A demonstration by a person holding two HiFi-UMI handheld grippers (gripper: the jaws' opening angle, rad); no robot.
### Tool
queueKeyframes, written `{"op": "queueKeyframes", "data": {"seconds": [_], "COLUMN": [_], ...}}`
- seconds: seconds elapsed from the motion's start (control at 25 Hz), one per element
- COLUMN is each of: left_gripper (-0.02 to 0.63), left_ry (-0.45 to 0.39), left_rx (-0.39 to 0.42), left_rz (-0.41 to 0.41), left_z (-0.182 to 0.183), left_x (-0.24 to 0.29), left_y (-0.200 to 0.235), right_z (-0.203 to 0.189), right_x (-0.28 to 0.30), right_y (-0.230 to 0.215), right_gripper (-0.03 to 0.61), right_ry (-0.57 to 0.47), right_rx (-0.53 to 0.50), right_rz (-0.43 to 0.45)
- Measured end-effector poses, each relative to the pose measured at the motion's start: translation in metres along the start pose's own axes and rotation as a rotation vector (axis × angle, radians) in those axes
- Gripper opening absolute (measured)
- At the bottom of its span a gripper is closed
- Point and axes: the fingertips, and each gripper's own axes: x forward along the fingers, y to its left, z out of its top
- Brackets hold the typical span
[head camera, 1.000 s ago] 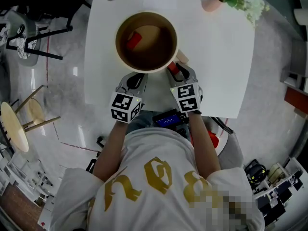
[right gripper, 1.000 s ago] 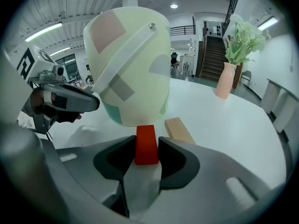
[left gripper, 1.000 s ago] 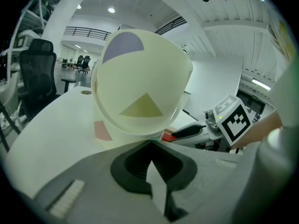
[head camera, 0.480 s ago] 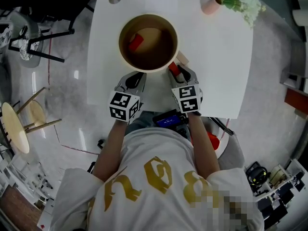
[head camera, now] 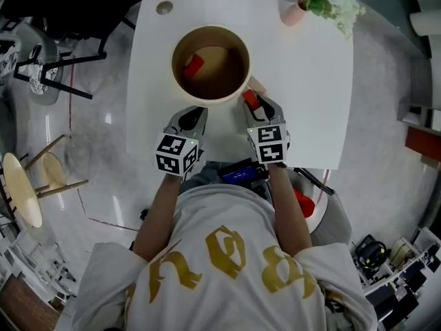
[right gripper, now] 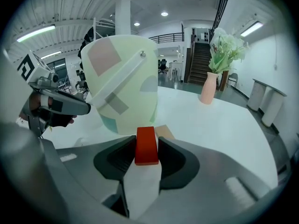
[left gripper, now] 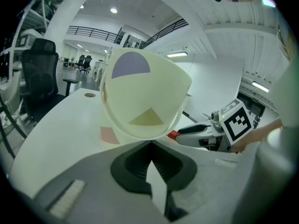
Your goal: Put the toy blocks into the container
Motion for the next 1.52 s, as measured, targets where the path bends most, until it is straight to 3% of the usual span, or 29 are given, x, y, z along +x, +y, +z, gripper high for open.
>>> {"op": "queueKeyframes", "data": {"seconds": [0.48, 0.8, 1.28, 1.52], "left_gripper": [0.000, 0.000, 0.000, 0.000], "left_ry": [-0.007, -0.101, -0.228, -0.267], "left_rx": [0.010, 0.045, 0.049, 0.071], "left_rz": [-0.027, -0.028, -0.087, -0.102], "left_z": [0.000, 0.026, 0.069, 0.088], "left_x": [-0.014, -0.034, -0.057, -0.064], "left_y": [-0.006, -0.013, -0.033, -0.044], "right_z": [0.019, 0.039, 0.069, 0.085], "right_x": [-0.031, -0.059, -0.092, -0.108], "right_y": [-0.012, -0.008, -0.002, 0.004], "right_gripper": [0.176, 0.176, 0.178, 0.178], "right_ry": [-0.079, -0.167, -0.325, -0.392], "right_rx": [0.049, 0.094, 0.237, 0.221], "right_rz": [-0.068, -0.081, -0.016, 0.015]}}
